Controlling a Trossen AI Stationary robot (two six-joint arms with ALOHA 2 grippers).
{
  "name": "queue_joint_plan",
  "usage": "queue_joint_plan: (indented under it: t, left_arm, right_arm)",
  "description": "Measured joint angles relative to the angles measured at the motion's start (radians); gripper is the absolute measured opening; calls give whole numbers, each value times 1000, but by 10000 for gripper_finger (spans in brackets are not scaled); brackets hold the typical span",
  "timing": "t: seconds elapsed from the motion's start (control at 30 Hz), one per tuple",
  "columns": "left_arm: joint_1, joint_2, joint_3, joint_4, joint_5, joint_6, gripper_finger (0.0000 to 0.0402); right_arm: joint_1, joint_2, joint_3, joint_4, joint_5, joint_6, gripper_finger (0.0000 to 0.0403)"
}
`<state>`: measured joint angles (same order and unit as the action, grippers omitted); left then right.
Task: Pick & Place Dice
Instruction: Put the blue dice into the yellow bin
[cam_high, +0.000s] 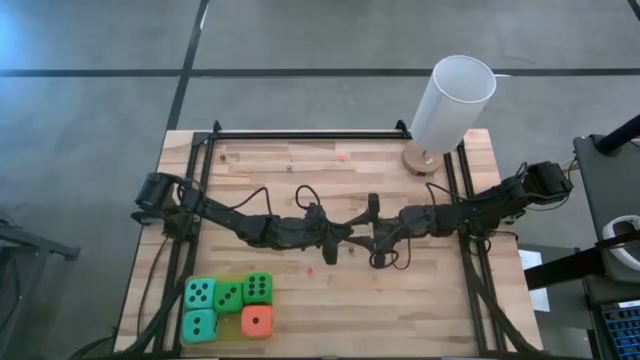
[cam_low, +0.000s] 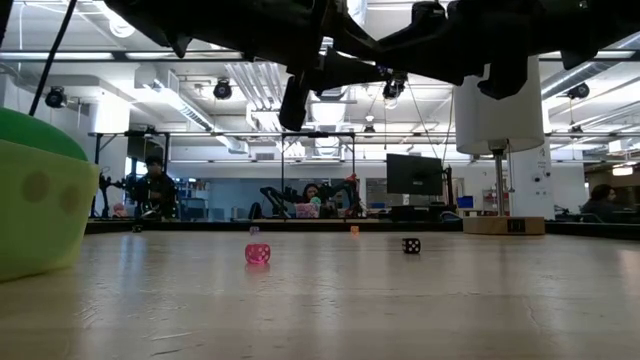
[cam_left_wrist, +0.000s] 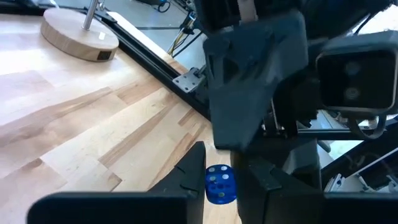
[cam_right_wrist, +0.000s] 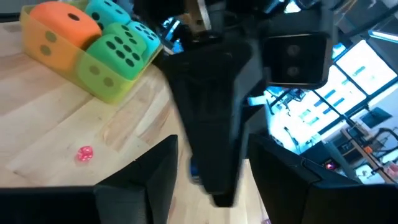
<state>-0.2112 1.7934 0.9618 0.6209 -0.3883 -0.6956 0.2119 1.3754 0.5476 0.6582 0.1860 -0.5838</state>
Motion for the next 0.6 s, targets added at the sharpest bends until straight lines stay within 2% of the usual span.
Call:
queue_joint_plan:
  t: [0.6]
  left_arm:
    - [0,-88,-1,-154,23,11,57]
  right_arm:
    - [0,-52,-1,-74,-1,1,195]
